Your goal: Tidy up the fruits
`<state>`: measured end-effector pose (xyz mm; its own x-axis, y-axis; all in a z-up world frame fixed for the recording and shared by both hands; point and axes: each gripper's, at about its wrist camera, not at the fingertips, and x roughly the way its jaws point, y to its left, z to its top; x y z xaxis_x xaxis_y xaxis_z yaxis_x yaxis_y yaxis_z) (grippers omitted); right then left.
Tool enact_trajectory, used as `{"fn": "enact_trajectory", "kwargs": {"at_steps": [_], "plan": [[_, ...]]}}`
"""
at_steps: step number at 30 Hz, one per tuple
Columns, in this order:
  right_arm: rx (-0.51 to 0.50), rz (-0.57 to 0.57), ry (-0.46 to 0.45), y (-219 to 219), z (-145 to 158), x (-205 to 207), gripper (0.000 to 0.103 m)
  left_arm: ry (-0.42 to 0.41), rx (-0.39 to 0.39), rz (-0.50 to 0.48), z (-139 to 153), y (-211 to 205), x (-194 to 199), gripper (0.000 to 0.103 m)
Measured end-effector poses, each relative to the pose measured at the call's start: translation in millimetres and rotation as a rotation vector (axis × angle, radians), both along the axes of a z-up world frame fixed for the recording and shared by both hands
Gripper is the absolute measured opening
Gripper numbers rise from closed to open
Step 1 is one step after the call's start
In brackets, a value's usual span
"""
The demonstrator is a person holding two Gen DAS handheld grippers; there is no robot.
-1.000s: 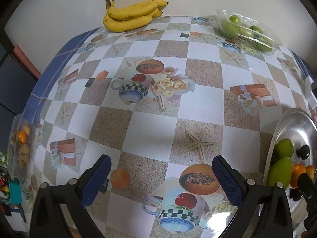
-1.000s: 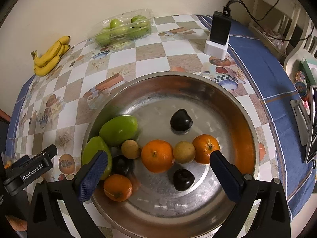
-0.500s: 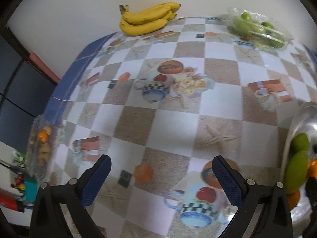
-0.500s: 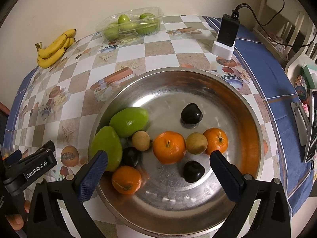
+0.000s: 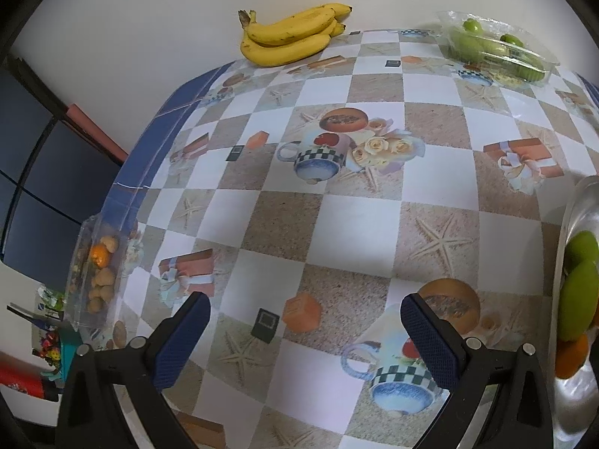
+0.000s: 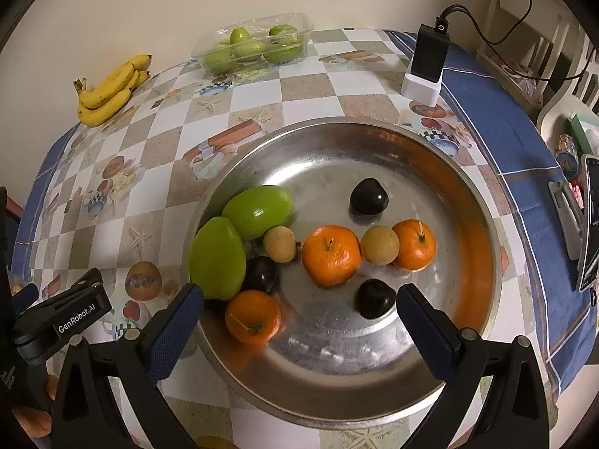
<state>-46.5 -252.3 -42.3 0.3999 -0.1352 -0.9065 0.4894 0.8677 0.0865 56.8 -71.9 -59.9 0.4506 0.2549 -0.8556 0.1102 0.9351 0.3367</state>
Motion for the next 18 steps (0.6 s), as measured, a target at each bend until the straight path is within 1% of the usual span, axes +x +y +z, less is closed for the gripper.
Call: {"fn": "enact_trajectory", "kwargs": {"at_steps": [2, 8, 18], "plan": [[0.004, -0.002, -0.002, 1, 1, -2, 0.102, -0.006, 0.014, -0.001, 1, 2, -3, 0.103], [-0.006, 0.008, -0.012, 6, 4, -8, 0.102, -0.017, 0.024, -0.005, 6, 7, -9, 0.103], [-0.016, 0.02, -0.043, 15, 14, -19, 0.102, -0.024, 0.01, -0.033, 20, 13, -23, 0.103]]}}
